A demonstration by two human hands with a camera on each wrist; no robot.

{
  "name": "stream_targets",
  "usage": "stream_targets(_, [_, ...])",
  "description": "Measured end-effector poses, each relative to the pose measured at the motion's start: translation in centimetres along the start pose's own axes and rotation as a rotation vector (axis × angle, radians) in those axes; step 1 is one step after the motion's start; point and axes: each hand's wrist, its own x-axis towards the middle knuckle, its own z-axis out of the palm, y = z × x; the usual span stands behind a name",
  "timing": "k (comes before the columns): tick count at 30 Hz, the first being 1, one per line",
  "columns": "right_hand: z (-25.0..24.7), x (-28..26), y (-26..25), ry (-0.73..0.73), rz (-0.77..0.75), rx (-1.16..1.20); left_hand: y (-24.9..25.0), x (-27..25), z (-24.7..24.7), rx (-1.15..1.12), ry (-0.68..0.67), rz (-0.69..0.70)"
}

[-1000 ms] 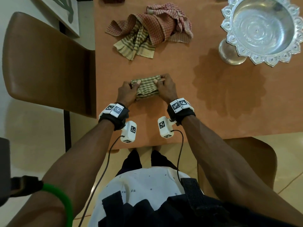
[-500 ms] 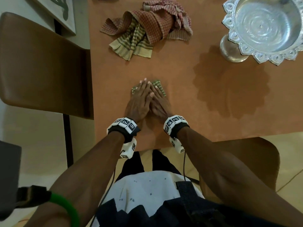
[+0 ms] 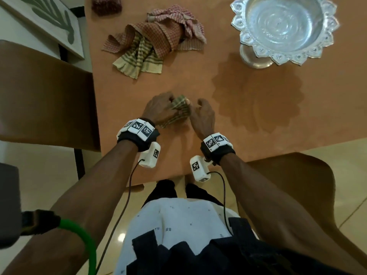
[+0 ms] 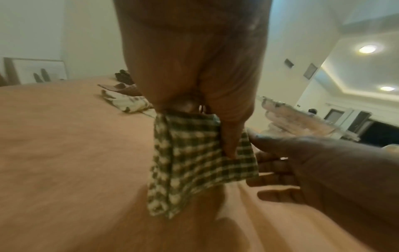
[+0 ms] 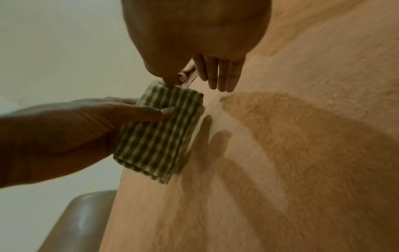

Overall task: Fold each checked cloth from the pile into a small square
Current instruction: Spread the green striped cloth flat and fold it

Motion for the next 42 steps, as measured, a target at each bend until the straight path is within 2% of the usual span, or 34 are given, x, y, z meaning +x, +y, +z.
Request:
stream_targets(2, [-1.5,0.3,0.9,-0.014,0.149,0.151,3.1,0.8,0.1,-0.161,-0.052,0.027])
stream_targets(4, [-3.8,0.3,1.5,-0.028,0.304,0.506,5.7,2.1,0.9,-0.322,-0.107,-0.002])
stream_targets(6, [-5.8,0.6,2.2,-0.097,0.393,0.808,7.5,3.5,2.5,-0.483,-0.170,-0.034])
stream_targets(9, [-9.0,1.0,3.4,-0.078,0.450,0.924,10.3,5.2,5.0,-0.441,-0.197,-0.010])
stream_targets(10, [-10.8,1.6,4.7,0.016,0.449,0.942,12.8,6.3,6.1,-0.380,-0.221,0.045])
stream_targets(13, [-11.6,2.3,6.0,0.151,0.502,0.918,14.4,6.6,7.2,-0.254,-0.159,0.129])
stream_targets(18, [-17.3,5.9,11.3,0.614,0.635,0.863,19.9,7.5,10.6,0.031,-0.099,0.268])
stream_targets(20, [-19.5,7.7,11.8,0.751,0.689,0.767,21.6,8.1,10.8,0.166,-0.043,0.468])
stream_targets(23, [-23.1,11.3,12.3,0.895,0.705,0.726,26.1,8.4,9.9,0.288,0.173,0.812])
stream_targets(26, [-28.0,17.2,12.2,0.994,0.603,0.816,32.3,11.3,7.2,0.321,0.250,0.918])
stream_targets(29, [-34.2,25.0,10.5,0.944,0.505,0.901,39.0,17.7,4.7,0.358,0.155,0.840])
stream_targets(32, [-38.5,32.6,9.4,0.807,0.432,0.998,43.5,23.4,3.4,0.343,0.058,0.776])
stream_targets(34, [-40.5,37.1,9.0,0.711,0.413,1.085,46.0,27.4,3.6,0.423,0.039,0.764])
stream_targets(36, [-41.6,40.5,9.2,0.617,0.409,1.104,47.5,30.5,4.4,0.523,-0.012,0.714])
stream_targets(42, [-43.0,51.7,12.2,0.439,0.504,1.150,50.1,40.3,6.6,0.588,-0.133,0.592])
